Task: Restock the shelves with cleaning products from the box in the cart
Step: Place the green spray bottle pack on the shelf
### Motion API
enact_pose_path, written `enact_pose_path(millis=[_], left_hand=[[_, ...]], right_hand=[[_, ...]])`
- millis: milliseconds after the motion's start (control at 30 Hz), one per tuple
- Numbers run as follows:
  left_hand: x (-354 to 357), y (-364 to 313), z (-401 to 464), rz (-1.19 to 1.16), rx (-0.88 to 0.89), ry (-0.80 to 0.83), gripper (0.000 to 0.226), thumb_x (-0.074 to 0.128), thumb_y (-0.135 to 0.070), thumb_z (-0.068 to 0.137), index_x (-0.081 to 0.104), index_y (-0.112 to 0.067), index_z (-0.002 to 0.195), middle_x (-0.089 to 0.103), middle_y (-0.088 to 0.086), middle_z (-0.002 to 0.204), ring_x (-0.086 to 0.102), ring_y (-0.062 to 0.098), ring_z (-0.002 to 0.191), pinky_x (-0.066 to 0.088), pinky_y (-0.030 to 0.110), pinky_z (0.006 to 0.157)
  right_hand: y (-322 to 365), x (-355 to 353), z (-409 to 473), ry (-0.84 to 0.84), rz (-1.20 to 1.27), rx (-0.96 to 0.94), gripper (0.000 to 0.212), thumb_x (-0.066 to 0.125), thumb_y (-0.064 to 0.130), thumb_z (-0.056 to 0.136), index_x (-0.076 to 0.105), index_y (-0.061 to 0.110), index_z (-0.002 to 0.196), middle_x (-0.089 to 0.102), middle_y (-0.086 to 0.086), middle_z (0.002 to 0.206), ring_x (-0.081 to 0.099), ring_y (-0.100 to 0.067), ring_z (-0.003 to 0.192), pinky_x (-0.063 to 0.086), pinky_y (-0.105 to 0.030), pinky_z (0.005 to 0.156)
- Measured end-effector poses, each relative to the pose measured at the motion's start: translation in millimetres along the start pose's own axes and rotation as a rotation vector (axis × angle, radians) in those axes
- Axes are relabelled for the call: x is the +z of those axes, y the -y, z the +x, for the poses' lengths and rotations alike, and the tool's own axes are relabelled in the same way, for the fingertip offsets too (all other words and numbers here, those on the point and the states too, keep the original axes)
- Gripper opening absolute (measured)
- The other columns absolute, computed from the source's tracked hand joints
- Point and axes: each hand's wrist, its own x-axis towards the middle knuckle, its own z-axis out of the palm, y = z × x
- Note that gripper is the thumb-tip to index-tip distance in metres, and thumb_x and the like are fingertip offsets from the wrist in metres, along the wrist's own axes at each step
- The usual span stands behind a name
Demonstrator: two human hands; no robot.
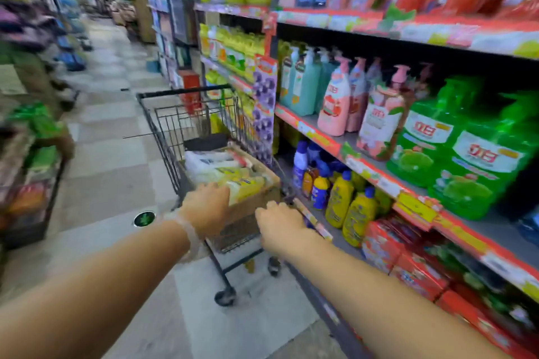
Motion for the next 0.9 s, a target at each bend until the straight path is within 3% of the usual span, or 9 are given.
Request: enact_pose_path(millis=[100,233,400,633,900], left_hand=[[26.2,43.5,27.3,-0.025,-0.082,0.039,0.033,0.051,-0.022,0.087,0.051,-0.013,0.119,0.058,0.011,0.118,0.055,0.031,0.111,0.05,0.039,0.09],[48.3,74.6,85.9,0.014,-0.119,0.067,0.035,0.048,-0.026,0.091,0.049,-0.017,0.125,0.055,0.008,0.119,0.053,0.028,0.113,0.046,0.036,0.087],[63.0,100.0,179.0,0.052,-0.07,0.184,0.038,0.052,-0.025,0.089,0.049,-0.014,0.125,0.055,0.009,0.121,0.052,0.031,0.114,0.046,0.04,0.095],[83.5,120.1,293.4,0.025,-0.003,0.277,0.03,0.05,-0.022,0.086,0.054,-0.013,0.115,0.058,0.01,0.118,0.054,0.032,0.112,0.049,0.044,0.091],[131.3,149.7,414.0,0.006,0.126,0.466,0.047,0.057,-0.031,0.089,0.045,-0.009,0.129,0.05,0.014,0.127,0.048,0.031,0.119,0.042,0.037,0.095]], right_hand=[[13.6,17.0,56.5,0.061,0.024,-0.025,0.042,0.055,0.02,0.092,0.045,0.005,0.13,0.041,-0.017,0.134,0.039,-0.037,0.126,0.039,-0.047,0.098],[3.0,33.0,141.5,0.107,0.01,-0.03,0.041,0.055,0.018,0.092,0.046,0.006,0.13,0.042,-0.017,0.135,0.039,-0.036,0.126,0.039,-0.044,0.098],[-24.3,38.4,244.2,0.201,0.029,-0.008,0.036,0.055,0.019,0.092,0.051,0.007,0.126,0.045,-0.015,0.134,0.044,-0.034,0.124,0.042,-0.041,0.094],[-59.0,64.0,344.2,0.283,0.102,0.091,0.035,0.059,0.016,0.089,0.055,0.008,0.123,0.049,-0.013,0.13,0.046,-0.032,0.123,0.045,-0.041,0.091],[-77.8,113.1,430.9,0.42,0.284,0.325,0.038,0.057,0.021,0.09,0.051,0.014,0.127,0.047,-0.009,0.131,0.049,-0.032,0.122,0.046,-0.04,0.091]])
